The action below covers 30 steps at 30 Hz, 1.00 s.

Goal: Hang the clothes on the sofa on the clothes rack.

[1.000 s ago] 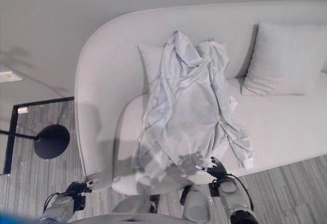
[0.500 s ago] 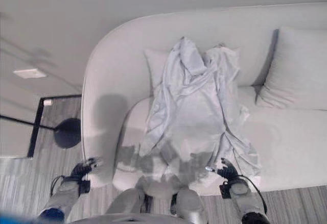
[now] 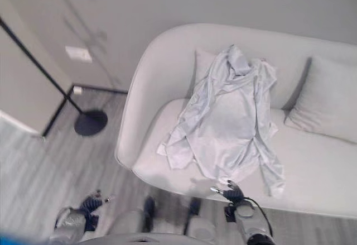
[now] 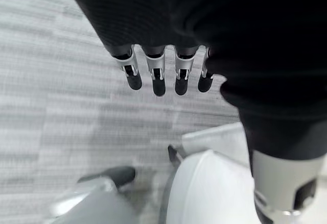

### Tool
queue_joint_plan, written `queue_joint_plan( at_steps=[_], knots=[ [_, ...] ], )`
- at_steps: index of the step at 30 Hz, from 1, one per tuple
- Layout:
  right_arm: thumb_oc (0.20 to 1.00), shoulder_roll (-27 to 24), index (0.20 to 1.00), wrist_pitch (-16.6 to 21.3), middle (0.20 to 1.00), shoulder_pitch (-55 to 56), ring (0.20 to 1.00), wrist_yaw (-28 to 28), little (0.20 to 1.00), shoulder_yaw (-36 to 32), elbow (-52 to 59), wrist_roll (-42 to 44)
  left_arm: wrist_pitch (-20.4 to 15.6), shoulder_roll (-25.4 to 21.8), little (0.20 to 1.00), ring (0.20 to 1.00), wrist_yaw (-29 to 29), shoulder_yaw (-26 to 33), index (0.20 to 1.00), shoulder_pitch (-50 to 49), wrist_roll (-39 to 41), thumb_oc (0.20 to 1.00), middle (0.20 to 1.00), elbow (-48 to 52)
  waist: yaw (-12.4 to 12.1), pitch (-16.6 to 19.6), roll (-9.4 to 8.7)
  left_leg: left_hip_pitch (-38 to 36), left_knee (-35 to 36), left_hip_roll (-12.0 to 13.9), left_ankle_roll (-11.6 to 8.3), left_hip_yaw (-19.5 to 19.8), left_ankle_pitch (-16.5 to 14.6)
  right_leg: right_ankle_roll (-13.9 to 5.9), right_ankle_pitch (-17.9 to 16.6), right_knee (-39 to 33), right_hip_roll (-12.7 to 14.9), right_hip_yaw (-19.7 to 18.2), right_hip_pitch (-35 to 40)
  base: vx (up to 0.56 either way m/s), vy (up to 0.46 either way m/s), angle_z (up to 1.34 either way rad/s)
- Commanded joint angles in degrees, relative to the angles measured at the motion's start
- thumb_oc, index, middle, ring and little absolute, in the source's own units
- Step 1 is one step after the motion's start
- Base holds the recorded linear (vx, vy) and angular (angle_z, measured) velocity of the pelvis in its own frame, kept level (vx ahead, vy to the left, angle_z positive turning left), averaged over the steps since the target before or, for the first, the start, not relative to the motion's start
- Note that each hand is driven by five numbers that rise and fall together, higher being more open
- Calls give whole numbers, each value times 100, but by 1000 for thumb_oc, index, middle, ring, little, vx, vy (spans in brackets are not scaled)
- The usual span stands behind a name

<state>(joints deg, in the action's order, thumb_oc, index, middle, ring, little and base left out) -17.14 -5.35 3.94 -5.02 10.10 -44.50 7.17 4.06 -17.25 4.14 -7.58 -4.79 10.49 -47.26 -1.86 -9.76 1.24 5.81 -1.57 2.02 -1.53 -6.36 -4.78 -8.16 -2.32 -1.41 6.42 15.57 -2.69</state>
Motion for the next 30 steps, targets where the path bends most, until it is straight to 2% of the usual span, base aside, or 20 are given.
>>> queue_joint_plan(
  at_steps=[1, 10, 30],
  knots=[
    [1000, -214, 1000, 124, 1000, -237, 1000, -51, 1000, -70, 84, -36, -64, -164, 1000, 1000, 18, -130, 1000, 137, 43, 1000, 1000, -33, -1, -84, -179, -776, 657, 31, -262, 127, 525, -178, 46, -359, -7, 45, 583, 34, 12, 23],
    [1000, -213, 1000, 140, 1000, -205, 1000, -69, 1000, -58, 69, -84, -61, -67, 1000, 1000, -18, -173, 1000, 106, 76, 1000, 1000, -132, -15, -44, -141, -1060, 657, 55, -234, 116, 377, -184, 138, -359, -12, 104, 811, 40, -6, -3],
    [1000, -247, 1000, 128, 1000, -207, 1000, -73, 1000, -32, 0, -138, -85, -20, 1000, 1000, 17, -209, 1000, 212, 92, 1000, 1000, -291, 2, -32, -84, -1138, 657, 69, -242, 138, 335, -195, 176, -359, -22, 184, 884, 5, -2, 1]
  ],
)
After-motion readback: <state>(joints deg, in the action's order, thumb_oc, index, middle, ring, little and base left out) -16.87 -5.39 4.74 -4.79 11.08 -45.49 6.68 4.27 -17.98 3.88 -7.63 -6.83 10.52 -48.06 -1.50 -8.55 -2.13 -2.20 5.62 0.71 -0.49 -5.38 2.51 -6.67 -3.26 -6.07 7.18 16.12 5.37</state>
